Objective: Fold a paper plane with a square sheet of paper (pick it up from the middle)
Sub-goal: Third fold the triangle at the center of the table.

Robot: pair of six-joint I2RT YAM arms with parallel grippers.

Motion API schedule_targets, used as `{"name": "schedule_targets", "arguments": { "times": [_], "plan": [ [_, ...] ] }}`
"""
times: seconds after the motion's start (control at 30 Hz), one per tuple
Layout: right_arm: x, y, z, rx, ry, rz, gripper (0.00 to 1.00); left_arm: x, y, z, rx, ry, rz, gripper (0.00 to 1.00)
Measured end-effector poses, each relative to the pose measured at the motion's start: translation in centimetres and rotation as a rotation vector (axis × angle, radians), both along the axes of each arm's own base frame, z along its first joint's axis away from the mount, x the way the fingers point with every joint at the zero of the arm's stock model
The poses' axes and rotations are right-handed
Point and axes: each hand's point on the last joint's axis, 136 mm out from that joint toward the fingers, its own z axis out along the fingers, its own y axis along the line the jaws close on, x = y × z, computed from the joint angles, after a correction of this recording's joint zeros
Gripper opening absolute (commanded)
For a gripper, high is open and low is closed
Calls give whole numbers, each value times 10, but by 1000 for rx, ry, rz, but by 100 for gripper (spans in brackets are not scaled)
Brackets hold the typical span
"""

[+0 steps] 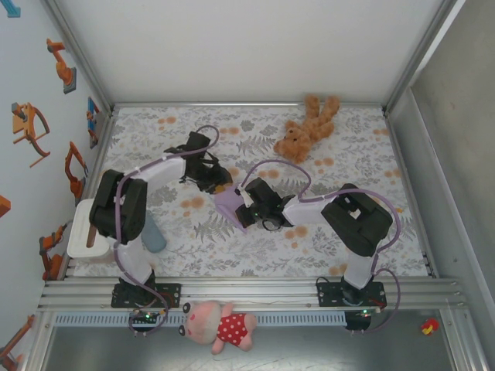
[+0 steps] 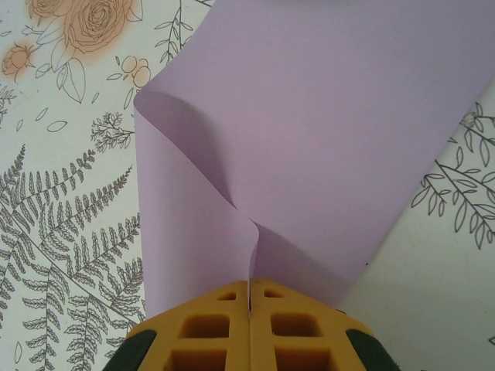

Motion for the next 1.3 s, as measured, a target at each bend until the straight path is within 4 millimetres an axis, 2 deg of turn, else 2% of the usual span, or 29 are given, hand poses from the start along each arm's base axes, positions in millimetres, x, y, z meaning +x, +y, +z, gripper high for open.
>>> {"name": "schedule_targets", "arguments": {
  "times": [0.07,0.13,0.37,0.47,0.67,0.87,1.03,1.3],
  "plan": [
    [-1,0,0,2,5,-1,0,-2,7,14,-19,-30,36,32],
    [-1,1,0,5,9,-1,0,-7,15,18,-28,-37,73,30],
    [-3,2,1,16,25,1,0,-44,30,-3,-33,39,165,20],
    [-4,2,1,19,29,1,0,-55,28,-5,-45,55,185,16],
    [-5,3,1,23,35,3,0,-61,16,-6,-72,63,196,12],
    [-6,4,1,26,40,7,0,-65,3,-19,-69,95,184,10],
    [-5,3,1,28,43,6,0,-71,0,-32,-48,132,183,10],
    [-3,4,3,34,42,7,0,-72,0,-34,-38,138,193,9]
  ]
}}
